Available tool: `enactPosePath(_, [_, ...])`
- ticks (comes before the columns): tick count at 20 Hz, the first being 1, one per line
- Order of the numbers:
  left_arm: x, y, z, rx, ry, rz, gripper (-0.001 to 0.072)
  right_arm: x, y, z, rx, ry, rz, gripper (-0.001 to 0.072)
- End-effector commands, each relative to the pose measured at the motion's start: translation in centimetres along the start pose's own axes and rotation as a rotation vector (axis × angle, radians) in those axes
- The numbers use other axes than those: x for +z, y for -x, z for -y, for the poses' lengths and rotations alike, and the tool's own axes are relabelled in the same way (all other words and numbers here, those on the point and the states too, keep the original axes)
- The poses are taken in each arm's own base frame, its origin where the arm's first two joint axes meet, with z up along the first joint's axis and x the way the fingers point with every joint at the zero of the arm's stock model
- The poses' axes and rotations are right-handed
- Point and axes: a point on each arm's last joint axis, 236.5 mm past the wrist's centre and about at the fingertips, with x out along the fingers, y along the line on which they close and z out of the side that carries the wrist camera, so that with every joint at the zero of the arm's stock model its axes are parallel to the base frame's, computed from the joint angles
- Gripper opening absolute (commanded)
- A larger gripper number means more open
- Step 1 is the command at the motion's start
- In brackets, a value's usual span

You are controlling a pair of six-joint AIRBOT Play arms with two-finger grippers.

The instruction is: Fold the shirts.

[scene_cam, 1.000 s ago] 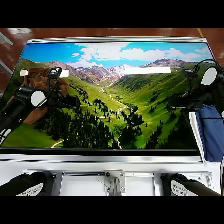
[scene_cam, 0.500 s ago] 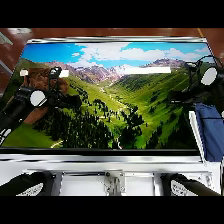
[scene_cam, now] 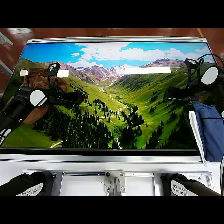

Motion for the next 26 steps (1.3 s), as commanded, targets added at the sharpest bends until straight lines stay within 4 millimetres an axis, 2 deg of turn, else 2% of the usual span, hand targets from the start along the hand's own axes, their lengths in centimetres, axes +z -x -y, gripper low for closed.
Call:
enactPosePath(1, [1.2, 0.1, 0.0, -0.007, -0.080, 0.048, 0.0577, 0.8, 0.0, -0.3, 0.010, -0.002, 0.033, 0.0674])
enactPosePath(2, [1.8, 0.1, -0.7, 0.013, -0.132, 0.067, 0.0579, 1.0, 0.0, -0.3, 0.010, -0.001, 0.044, 0.0674])
enactPosePath(4, [3.7, 0.6, -4.2, 0.102, -0.151, 0.109, 0.0710, 1.0, 0.0, -0.1, 0.003, 0.001, 0.044, 0.0674])
enactPosePath(6, [6.5, 1.8, -10.5, 0.236, -0.108, 0.125, 0.0710, 0.9, 0.0, -0.2, 0.009, -0.001, 0.039, 0.0674])
enactPosePath(9, [12.4, 4.8, -20.7, 0.384, 0.056, 0.204, 0.0707, 0.9, 0.0, -0.8, 0.024, 0.027, 0.039, 0.0674])
enactPosePath(11, [14.0, 5.0, -26.3, 0.443, 0.154, 0.177, 0.0707, 0.9, 0.0, -0.8, 0.026, 0.034, 0.040, 0.0674])
enactPosePath(12, [13.9, 4.0, -28.3, 0.443, 0.205, 0.138, 0.0707, 0.9, 0.0, -0.8, 0.025, 0.040, 0.040, 0.0674])
enactPosePath(14, [13.0, 0.9, -30.3, 0.408, 0.284, 0.055, 0.0707, 1.0, 0.0, -0.7, 0.022, 0.045, 0.042, 0.0674])
enactPosePath(18, [11.0, -6.2, -32.1, 0.384, 0.308, -0.068, 0.0706, 0.9, 0.0, -0.7, 0.023, 0.045, 0.039, 0.0674])
enactPosePath(22, [9.3, -10.1, -34.1, 0.390, 0.377, -0.115, 0.0705, 0.9, 0.0, -0.7, 0.023, 0.044, 0.038, 0.0674])
enactPosePath(26, [7.7, -12.7, -34.2, 0.376, 0.392, -0.151, 0.0692, 0.7, 0.0, -0.8, 0.024, 0.043, 0.029, 0.0674])
